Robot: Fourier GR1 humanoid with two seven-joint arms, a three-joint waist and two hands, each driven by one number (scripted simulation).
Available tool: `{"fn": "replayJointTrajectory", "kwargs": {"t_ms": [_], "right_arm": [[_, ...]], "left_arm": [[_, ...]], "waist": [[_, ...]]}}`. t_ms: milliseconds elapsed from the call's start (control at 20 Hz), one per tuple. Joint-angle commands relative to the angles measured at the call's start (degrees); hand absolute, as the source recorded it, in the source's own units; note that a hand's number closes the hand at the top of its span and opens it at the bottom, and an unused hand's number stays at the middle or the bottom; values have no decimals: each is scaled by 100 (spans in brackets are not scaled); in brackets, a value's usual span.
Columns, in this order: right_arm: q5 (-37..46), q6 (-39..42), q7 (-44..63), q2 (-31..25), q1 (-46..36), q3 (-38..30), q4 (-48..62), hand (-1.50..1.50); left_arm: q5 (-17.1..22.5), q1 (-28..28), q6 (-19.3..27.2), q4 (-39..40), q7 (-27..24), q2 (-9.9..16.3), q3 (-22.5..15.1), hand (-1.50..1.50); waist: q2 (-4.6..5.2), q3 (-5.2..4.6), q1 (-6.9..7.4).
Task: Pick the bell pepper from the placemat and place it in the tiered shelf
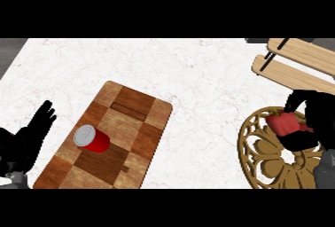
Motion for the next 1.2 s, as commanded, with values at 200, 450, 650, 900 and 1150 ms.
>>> {"fn": "replayJointTrajectory", "kwargs": {"t_ms": [200, 450, 650, 900, 1150], "right_arm": [[-1540, 1125, 894, 256, -795, -1223, -1219, 150], [-2540, 1632, 1902, 319, -1494, -2054, -1928, 150], [-2663, 1603, 2742, 35, -2452, -2095, -1935, 150], [-3431, 1747, 3131, -673, -3009, -2646, -1895, 150], [-2871, 1644, 2954, -1515, -3524, -2462, -1077, 150]], "left_arm": [[4, 131, -118, 163, -183, 42, 144, 0], [50, 17, -43, -58, 183, 5, 148, 0], [-329, -74, 249, -95, 154, -254, -124, 0], [-235, 293, 66, -192, -40, -298, -41, 0], [-1, -150, -305, 266, -72, 139, 316, 0]], "waist": [[-28, -1, -91], [-35, 1, -103], [-21, -1, -64], [-28, 0, -50], [-7, -6, -46]]}}
